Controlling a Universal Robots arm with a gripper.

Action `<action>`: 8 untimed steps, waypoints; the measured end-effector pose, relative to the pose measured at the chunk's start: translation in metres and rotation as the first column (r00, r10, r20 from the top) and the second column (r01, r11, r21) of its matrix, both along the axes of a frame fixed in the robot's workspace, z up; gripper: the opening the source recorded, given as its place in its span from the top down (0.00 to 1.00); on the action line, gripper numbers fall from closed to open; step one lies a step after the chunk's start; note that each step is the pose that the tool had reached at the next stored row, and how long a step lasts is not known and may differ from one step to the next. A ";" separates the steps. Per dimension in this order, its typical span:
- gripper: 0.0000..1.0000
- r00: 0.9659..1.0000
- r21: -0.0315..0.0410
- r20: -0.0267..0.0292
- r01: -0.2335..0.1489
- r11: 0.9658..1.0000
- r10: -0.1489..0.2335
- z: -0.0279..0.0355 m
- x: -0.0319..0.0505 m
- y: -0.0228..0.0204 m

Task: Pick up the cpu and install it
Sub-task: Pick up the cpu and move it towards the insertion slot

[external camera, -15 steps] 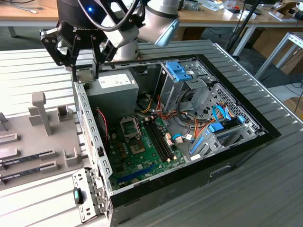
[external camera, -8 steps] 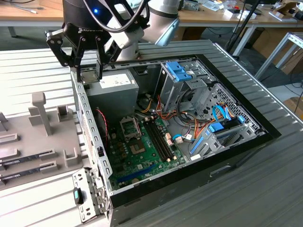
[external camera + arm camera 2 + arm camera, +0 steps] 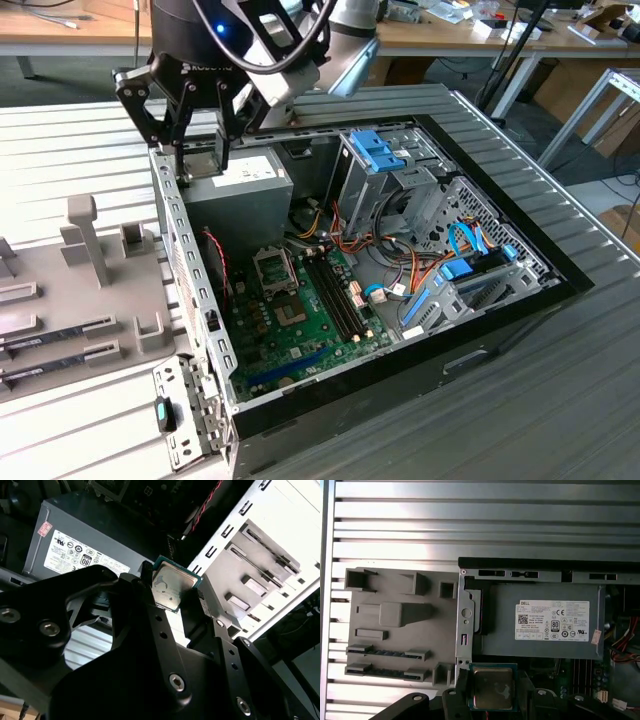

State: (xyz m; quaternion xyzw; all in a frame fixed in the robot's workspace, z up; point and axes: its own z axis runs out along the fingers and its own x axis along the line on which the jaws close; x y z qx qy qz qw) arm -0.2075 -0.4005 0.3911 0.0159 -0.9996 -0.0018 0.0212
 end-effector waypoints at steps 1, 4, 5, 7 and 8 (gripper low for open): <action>0.53 1.000 0.000 0.000 0.000 1.000 0.000 -0.0003 0.0012 -0.0005; 0.53 1.000 0.000 0.000 0.000 1.000 0.000 -0.0010 0.0035 -0.0014; 0.53 1.000 0.000 0.000 0.000 1.000 0.000 -0.0013 0.0047 -0.0018; 0.53 1.000 0.000 0.000 0.000 1.000 0.000 -0.0017 0.0059 -0.0023; 0.53 1.000 0.000 0.000 0.000 1.000 0.000 -0.0019 0.0068 -0.0027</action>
